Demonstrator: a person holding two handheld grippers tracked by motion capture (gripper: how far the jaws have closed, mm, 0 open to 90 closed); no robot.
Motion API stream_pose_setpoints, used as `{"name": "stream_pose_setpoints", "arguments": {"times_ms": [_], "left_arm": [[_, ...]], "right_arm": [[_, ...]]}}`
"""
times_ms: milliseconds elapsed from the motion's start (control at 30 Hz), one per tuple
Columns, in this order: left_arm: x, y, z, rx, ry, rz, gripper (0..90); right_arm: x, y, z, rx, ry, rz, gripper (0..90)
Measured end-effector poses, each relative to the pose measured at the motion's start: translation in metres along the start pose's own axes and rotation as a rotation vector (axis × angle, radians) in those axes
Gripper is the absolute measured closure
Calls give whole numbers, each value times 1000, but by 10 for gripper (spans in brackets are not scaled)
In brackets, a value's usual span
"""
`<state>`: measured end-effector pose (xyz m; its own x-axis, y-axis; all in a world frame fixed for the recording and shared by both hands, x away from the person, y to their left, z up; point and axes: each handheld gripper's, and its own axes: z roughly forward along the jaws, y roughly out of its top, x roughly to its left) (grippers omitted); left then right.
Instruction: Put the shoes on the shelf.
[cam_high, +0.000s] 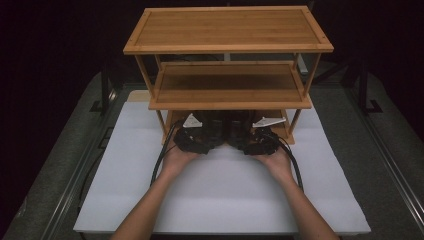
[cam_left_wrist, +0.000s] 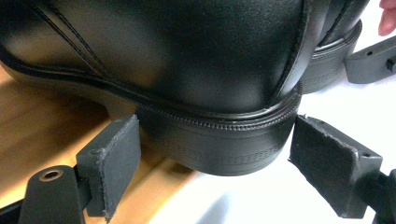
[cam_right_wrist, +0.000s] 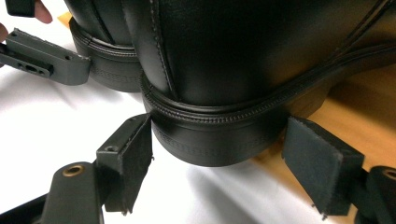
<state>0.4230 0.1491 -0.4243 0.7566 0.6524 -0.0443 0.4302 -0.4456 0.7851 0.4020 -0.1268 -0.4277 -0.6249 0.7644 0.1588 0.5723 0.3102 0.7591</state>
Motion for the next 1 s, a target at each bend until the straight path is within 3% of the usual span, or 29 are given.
{"name": "stream_pose_setpoints", "arguments": {"times_ms": [233,500,567,633,1000], "left_arm": [[10,5,14,26,3,-3,164],[17,4,25,68,41,19,163],[16,2,28,89,37,26,162],[18,0,30,81,23,2,162],[22,-3,26,80,1,-6,166]], "right_arm": [[-10,8,15,9,-27,-7,244],[-15,7,27,22,-63,-6,243],[-15,5,31,39,-71,-26,243],[-17,4,32,33,-65,-13,243],[-20,2,30,35,-49,11,224]]}}
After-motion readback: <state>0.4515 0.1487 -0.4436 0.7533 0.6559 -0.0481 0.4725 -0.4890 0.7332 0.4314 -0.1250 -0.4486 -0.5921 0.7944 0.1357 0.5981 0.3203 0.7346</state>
